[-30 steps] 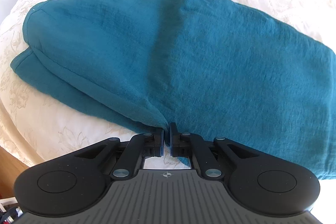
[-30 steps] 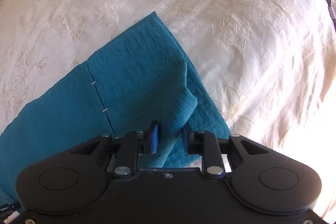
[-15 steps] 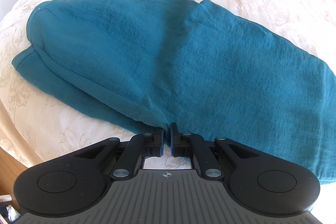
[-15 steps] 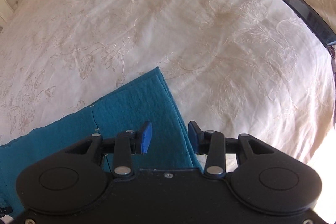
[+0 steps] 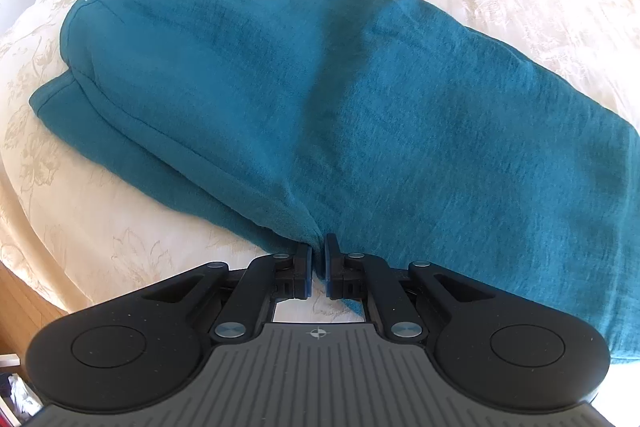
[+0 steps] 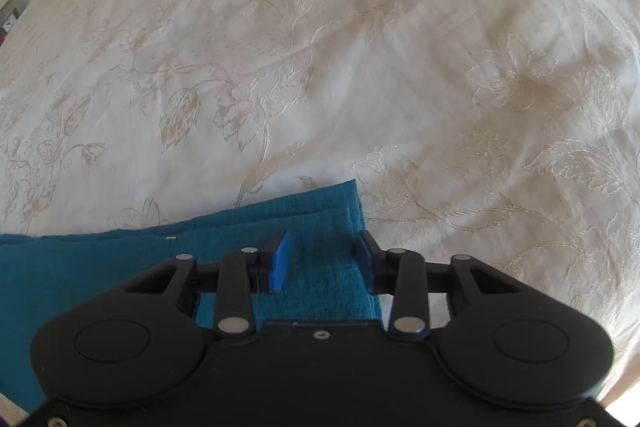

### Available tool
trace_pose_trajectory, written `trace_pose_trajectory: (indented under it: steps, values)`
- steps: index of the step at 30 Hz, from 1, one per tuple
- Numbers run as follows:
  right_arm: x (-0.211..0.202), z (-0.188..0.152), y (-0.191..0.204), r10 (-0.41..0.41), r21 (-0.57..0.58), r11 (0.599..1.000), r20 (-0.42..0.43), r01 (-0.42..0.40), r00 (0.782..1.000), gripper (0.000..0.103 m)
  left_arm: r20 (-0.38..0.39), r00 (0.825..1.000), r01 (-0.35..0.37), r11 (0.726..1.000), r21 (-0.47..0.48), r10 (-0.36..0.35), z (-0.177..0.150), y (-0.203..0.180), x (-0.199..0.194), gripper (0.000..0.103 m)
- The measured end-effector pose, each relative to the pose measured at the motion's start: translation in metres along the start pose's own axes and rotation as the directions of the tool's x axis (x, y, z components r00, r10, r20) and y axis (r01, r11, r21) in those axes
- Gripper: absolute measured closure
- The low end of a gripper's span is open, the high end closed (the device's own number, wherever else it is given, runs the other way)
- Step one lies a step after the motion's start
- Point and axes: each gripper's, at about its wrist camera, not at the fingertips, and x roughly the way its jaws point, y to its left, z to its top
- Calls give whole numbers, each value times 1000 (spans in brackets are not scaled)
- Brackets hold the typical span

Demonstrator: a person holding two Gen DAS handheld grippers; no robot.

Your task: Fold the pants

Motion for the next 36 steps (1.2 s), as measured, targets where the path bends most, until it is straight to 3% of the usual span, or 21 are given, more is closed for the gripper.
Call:
trace_pose_trajectory:
  steps: [1,8,11,13,15,18,25,31,36]
  values:
    - [-2,-1,3,-4,-17,1000,-3,4,1000,94,2,1000,-1,1000,-3,1,0,0,-1,96]
    - [-32,25,10,46,-3,999,130,-46,990,94,108,994,18,999,-34,-15,3,-2,-27,96]
    - [-12,34,6,8,22,1000,94,-10,996,81,61,998,-8,1000,2,8,3,-10,-14,96]
    - [-7,32,2,-14,42,999,74,11,997,79,32,999,-20,1000,9,20,-1,-11,-7,96]
    - [-19,25,-6,-16,63,998,95,10,995,79,24,999,-21,1000,6,20,-3,-9,-5,96]
    - [-41,6,-16,-4,66,998,93,-2,996,68,16,1000,-17,1000,4,17,-6,-6,-3,96]
    - [-52,-46,-2,8,-8,1000,8,-8,1000,68,10,1000,-19,1000,20,19,-12,-6,1,96]
    - [-21,-68,0,-115,-7,993,-120,115,986,70,14,1000,-9,999,45,8,-23,-4,-7,95]
    - [-28,-59,1,-177,27,983,-93,180,980,70,24,999,31,998,49,-33,-30,5,-23,94]
